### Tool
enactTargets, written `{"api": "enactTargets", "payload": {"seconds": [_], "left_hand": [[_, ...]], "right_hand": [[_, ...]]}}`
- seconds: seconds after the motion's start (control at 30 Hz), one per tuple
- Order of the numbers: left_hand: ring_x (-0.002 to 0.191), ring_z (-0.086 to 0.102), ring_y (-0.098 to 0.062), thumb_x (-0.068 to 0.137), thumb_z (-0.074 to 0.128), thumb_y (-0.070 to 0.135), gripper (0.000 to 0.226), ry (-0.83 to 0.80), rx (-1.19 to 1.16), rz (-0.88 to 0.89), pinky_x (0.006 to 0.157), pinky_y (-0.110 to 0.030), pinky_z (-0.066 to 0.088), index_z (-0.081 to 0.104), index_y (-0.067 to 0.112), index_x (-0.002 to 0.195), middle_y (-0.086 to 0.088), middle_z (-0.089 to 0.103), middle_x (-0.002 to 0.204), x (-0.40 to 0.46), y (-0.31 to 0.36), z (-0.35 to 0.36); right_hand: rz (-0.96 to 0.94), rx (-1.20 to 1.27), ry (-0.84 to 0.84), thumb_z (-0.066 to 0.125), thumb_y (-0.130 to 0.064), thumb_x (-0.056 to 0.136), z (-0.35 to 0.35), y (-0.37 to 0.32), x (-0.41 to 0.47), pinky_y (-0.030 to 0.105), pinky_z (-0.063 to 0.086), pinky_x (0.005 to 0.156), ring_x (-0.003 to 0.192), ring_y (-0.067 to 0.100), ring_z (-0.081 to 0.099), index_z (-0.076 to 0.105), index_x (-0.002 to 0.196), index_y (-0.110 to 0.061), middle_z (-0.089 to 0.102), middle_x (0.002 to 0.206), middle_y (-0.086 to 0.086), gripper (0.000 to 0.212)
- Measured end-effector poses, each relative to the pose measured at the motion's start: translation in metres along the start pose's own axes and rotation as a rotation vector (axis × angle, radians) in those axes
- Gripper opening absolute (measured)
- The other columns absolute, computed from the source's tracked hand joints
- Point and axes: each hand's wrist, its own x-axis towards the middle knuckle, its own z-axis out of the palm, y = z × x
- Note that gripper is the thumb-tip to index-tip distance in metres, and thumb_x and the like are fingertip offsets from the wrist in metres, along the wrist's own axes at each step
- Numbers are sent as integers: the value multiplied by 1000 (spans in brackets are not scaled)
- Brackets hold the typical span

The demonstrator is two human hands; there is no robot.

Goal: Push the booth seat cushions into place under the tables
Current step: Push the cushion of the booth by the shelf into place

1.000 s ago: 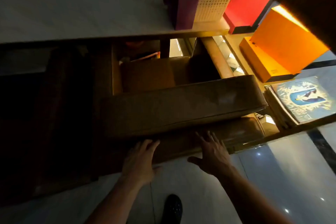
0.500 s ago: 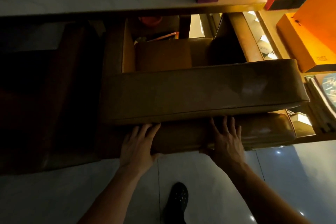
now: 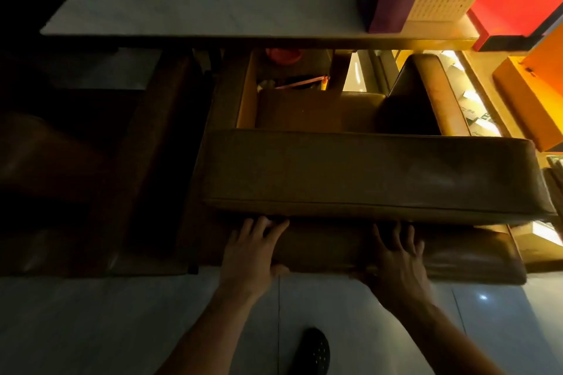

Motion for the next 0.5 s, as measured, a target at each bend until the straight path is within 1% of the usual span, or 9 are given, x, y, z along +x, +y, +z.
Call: {"api": "enactTargets", "payload": {"seconds": [0.1, 0.23, 0.4, 0.5], "left_hand": [[123, 33, -15, 75, 69, 62, 88, 4, -18, -2, 103, -37, 35, 22, 46, 149, 14, 35, 134, -13, -21, -3], [124, 34, -16, 73, 70, 63, 90, 8, -24, -23, 105, -38, 35, 23, 46, 148, 14, 37, 134, -32, -38, -4], [125, 34, -18, 71, 67, 68, 92, -1, -14, -40, 106, -38, 36, 22, 46, 149, 13, 36, 135, -60, -50, -2], [126, 34, -19, 69, 62, 75, 92, 7, -18, -48, 106, -40, 35, 24, 45, 149, 13, 38, 136, -79, -47, 1]], "right_hand": [[-11, 41, -6, 53, -77, 81, 1, -23, -14, 63, 11, 119, 147, 52, -4, -2, 158, -22, 1, 162, 23, 109], [-32, 64, -14, 49, -73, 85, 5, -45, -34, 63, 11, 120, 147, 52, -6, -4, 158, -21, -4, 162, 24, 104], [-72, 83, -23, 45, -72, 89, 14, -57, -59, 61, 9, 121, 148, 50, -9, -6, 157, -22, -8, 163, 22, 99], [-85, 97, -30, 47, -70, 89, 20, -56, -72, 60, 7, 121, 148, 48, -12, -7, 157, -24, -10, 163, 19, 98]]}}
